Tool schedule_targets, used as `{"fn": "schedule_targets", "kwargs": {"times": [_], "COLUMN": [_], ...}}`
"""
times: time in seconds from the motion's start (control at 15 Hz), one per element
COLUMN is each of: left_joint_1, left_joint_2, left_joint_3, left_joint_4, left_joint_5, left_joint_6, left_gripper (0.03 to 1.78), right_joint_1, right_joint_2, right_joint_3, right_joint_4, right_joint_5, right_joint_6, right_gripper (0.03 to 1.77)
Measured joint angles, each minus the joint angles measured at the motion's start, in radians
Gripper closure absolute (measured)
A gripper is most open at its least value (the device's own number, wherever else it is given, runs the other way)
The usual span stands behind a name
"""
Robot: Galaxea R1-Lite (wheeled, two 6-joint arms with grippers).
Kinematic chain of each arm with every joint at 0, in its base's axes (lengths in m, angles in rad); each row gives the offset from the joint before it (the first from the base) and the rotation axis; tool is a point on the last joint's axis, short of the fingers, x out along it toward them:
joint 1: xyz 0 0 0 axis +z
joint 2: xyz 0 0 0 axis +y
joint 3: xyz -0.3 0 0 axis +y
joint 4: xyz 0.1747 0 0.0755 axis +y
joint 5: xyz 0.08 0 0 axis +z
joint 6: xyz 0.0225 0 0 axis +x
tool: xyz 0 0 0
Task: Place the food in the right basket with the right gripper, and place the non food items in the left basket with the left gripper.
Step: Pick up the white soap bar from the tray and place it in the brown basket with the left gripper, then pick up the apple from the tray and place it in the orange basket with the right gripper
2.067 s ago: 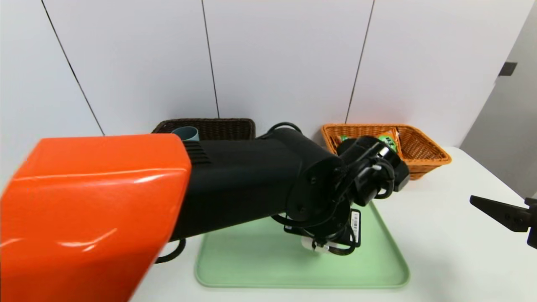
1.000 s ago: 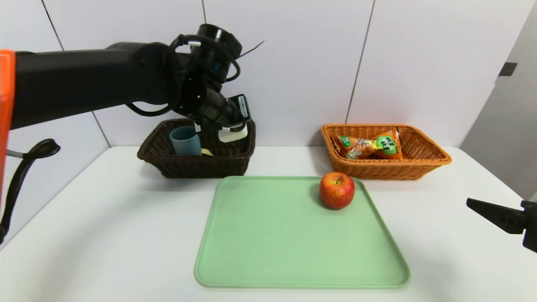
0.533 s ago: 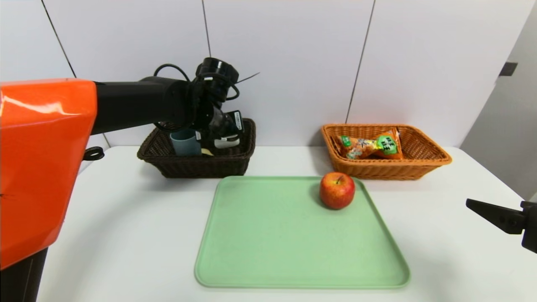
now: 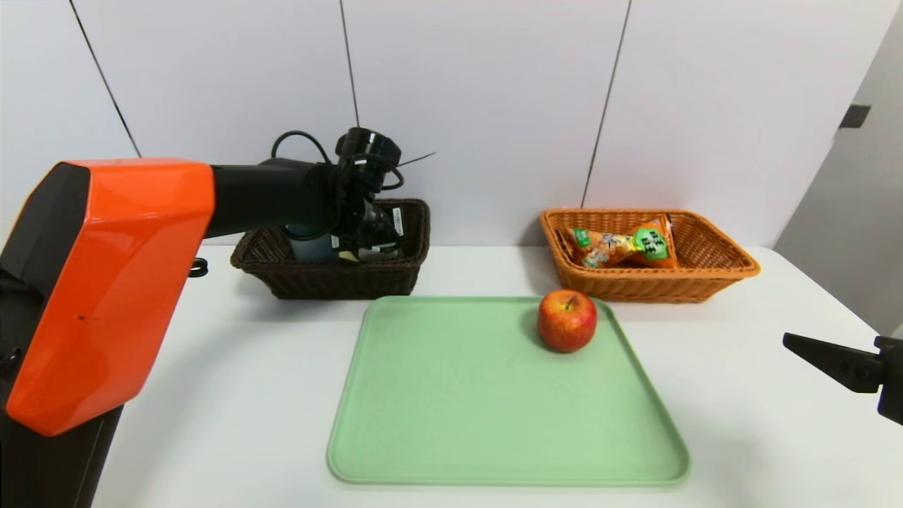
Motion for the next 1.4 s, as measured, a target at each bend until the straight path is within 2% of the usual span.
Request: {"fn": "schedule_targets", "kwargs": {"times": [0.4,0.73,0.93,1.13,1.2,1.4], "left_joint_1": [0.012,0.016,0.016,0.010,0.008,-0.009], "left_joint_2": [0.042,0.057,0.047,-0.041,-0.077,-0.230], "left_joint_3": [0.000,0.000,0.000,0.001,0.004,0.064], "left_joint_4": [-0.018,-0.045,-0.043,-0.037,-0.036,-0.033], "left_joint_5": [0.004,0.020,0.021,0.021,0.021,0.016], "left_joint_6": [0.014,0.017,0.020,0.059,0.077,0.113], "left_gripper": [0.84,0.52,0.39,0.30,0.28,0.22], "right_joint_1": [0.005,0.005,0.005,0.006,0.011,0.061], "right_joint_2": [0.000,0.000,0.000,0.000,-0.001,-0.005], "right_joint_3": [-0.001,-0.001,-0.001,-0.004,-0.005,-0.020], "right_joint_4": [0.000,0.000,-0.001,-0.001,-0.001,-0.001], "right_joint_5": [0.001,0.004,0.004,0.012,0.025,0.129], "right_joint_6": [-0.001,-0.001,-0.001,-0.002,-0.006,-0.018], "right_gripper": [0.09,0.09,0.09,0.09,0.09,0.09]}}
